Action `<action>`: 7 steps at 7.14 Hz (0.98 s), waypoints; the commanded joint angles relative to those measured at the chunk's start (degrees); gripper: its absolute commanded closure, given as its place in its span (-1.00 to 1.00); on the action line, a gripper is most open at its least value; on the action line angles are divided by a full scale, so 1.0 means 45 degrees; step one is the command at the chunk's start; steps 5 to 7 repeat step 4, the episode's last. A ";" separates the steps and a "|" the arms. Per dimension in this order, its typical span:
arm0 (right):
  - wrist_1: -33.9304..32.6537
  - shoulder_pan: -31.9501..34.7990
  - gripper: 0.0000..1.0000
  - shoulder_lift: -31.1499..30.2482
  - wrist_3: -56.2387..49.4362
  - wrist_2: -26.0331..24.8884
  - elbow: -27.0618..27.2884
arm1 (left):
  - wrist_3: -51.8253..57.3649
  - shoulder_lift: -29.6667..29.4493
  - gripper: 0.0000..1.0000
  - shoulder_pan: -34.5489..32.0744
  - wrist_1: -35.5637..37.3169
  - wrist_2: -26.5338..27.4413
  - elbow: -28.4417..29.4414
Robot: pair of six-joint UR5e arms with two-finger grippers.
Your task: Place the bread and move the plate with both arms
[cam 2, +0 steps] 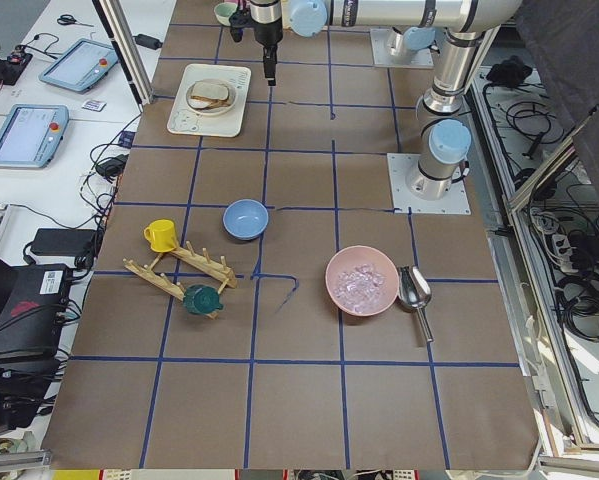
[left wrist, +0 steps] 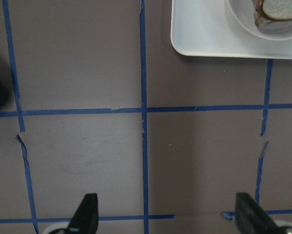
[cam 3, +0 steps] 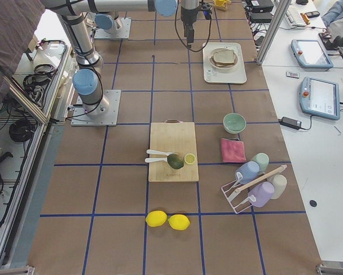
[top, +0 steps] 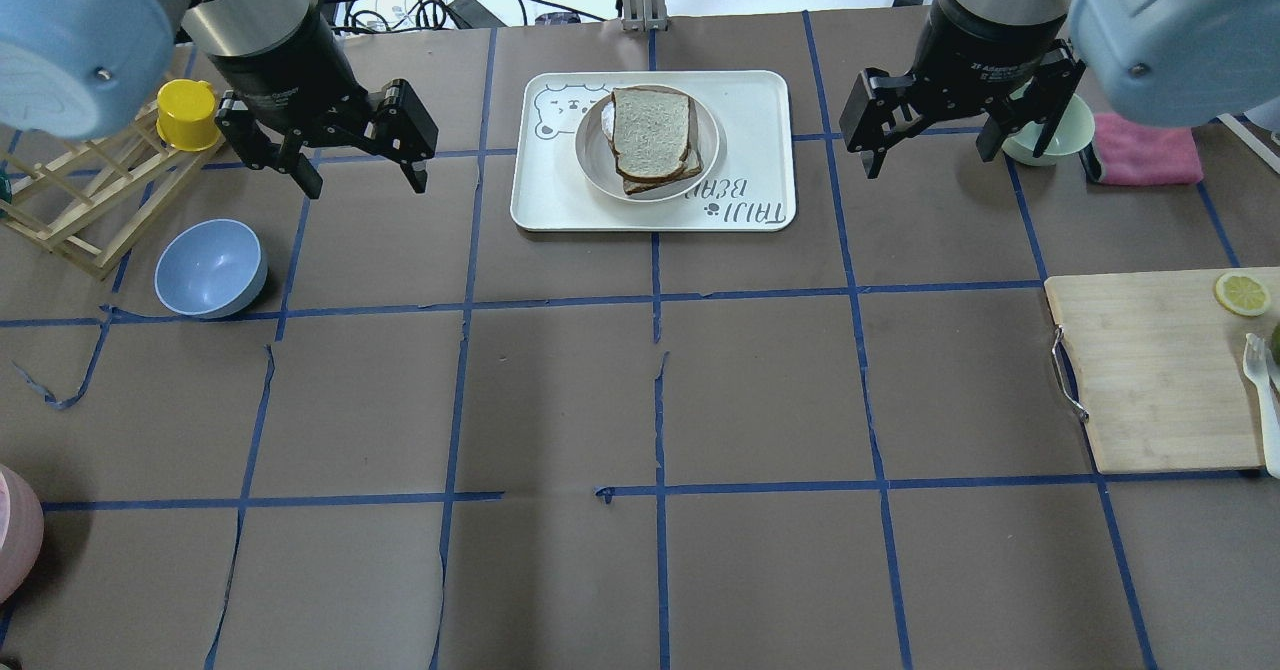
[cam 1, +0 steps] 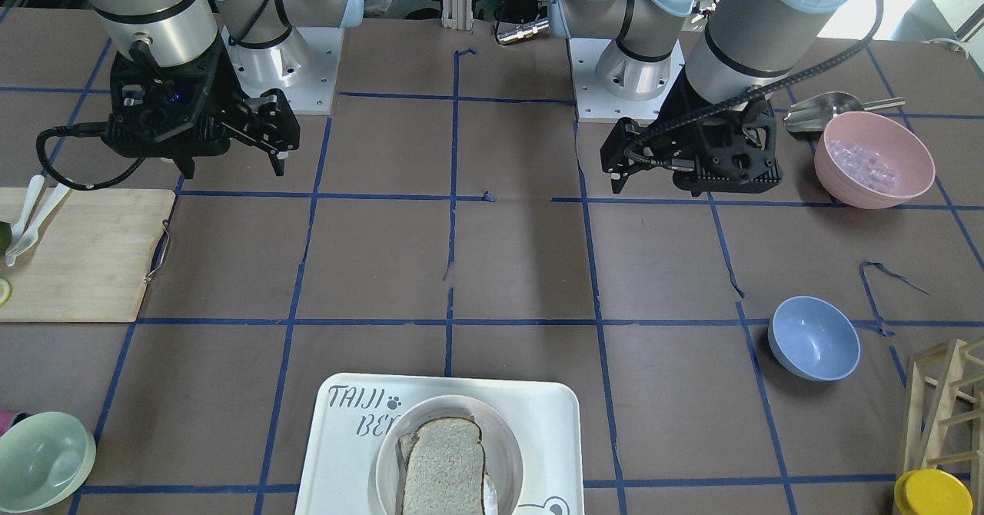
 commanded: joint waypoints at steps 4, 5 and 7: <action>-0.0041 -0.0014 -1.00 0.0000 -0.0019 -0.0008 0.0012 | 0.0458 0.0691 -1.00 0.0282 -0.0013 0.0048 -0.0677; -0.0041 -0.0014 -1.00 0.0000 -0.0019 -0.0008 0.0012 | 0.0458 0.0691 -1.00 0.0282 -0.0013 0.0048 -0.0677; -0.0041 -0.0014 -1.00 0.0000 -0.0019 -0.0008 0.0012 | 0.0458 0.0691 -1.00 0.0282 -0.0013 0.0048 -0.0677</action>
